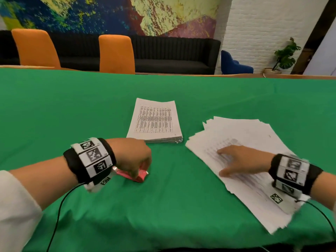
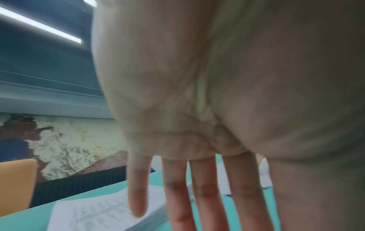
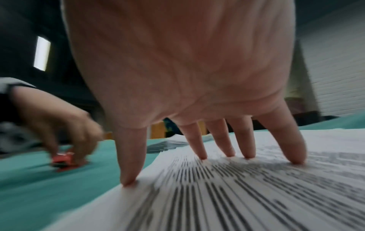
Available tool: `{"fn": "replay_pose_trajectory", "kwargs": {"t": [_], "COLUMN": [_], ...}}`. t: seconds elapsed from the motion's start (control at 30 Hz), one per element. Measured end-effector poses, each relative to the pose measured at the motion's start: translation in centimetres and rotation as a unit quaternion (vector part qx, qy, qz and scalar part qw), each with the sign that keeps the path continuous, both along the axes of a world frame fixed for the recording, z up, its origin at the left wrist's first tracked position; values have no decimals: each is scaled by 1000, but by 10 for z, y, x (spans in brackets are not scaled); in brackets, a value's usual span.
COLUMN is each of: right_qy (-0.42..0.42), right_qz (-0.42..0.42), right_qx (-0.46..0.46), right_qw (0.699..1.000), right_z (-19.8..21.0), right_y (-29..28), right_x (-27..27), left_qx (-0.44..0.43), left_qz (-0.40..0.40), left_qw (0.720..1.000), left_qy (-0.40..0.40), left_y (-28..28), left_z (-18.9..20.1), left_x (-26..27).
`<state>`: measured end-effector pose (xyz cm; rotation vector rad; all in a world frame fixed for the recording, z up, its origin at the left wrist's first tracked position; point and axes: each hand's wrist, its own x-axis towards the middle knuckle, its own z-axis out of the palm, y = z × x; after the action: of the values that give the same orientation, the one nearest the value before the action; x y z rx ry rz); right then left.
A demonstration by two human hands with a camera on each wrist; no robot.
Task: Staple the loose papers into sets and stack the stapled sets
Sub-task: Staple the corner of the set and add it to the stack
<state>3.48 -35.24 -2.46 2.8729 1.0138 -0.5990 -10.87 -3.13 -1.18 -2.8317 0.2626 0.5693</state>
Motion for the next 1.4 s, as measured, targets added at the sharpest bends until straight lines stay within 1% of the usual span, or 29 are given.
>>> {"fn": "replay_pose_trajectory", "kwargs": {"t": [0.1,0.13,0.2,0.23,0.3,0.33,0.4,0.47,0.57,0.63,0.8,0.87,0.93,0.97,1.03,1.1,1.17,1.3,1.4], "right_qy": [12,27,56,57,6,-26,-44,-30,-2,17,38,50,83,102,142,195,241,248,238], "right_qz": [78,96,104,91,42,5,-74,-119,-162,-193,-278,-310,-318,-305,-251,-182,-117,-18,24], "right_qx": [2,4,34,61,112,118,72,12,26,57,157,195,240,263,291,295,278,211,209], "right_qw": [997,995,992,992,993,993,994,992,986,979,947,929,913,910,912,918,923,945,948], "right_z": [6,7,11,10,4,-1,-8,-12,-11,-11,-11,0,18,27,47,66,80,86,70], "right_y": [-9,-12,-12,-10,-5,-4,-4,-7,-11,-16,-44,-56,-66,-70,-70,-61,-44,11,55], "right_x": [-44,-52,-61,-59,-42,-27,2,27,46,55,75,81,88,91,89,79,63,31,17], "left_qx": [-53,-66,-86,-74,-16,7,22,7,-49,-73,-93,-99,-100,-99,-110,-152,-199,-200,-251], "left_qz": [-58,-55,-7,22,88,118,155,173,207,218,220,220,223,227,242,268,280,262,256], "left_qw": [997,996,995,994,987,983,980,979,972,969,968,967,967,966,961,948,936,934,915], "left_qy": [7,2,-44,-83,-137,-139,-119,-106,-96,-88,-81,-80,-77,-77,-80,-77,-81,-136,-183], "left_y": [-4,-4,-5,-7,-7,-7,-9,-11,-10,-8,-4,-3,-1,-1,1,4,8,28,37], "left_z": [-1,1,6,7,2,-2,-13,-19,-19,-16,-15,-15,-15,-15,-14,-13,-12,-2,9], "left_x": [-14,-17,-22,-24,-26,-28,-33,-38,-43,-45,-46,-45,-44,-44,-42,-41,-39,-38,-42]}}
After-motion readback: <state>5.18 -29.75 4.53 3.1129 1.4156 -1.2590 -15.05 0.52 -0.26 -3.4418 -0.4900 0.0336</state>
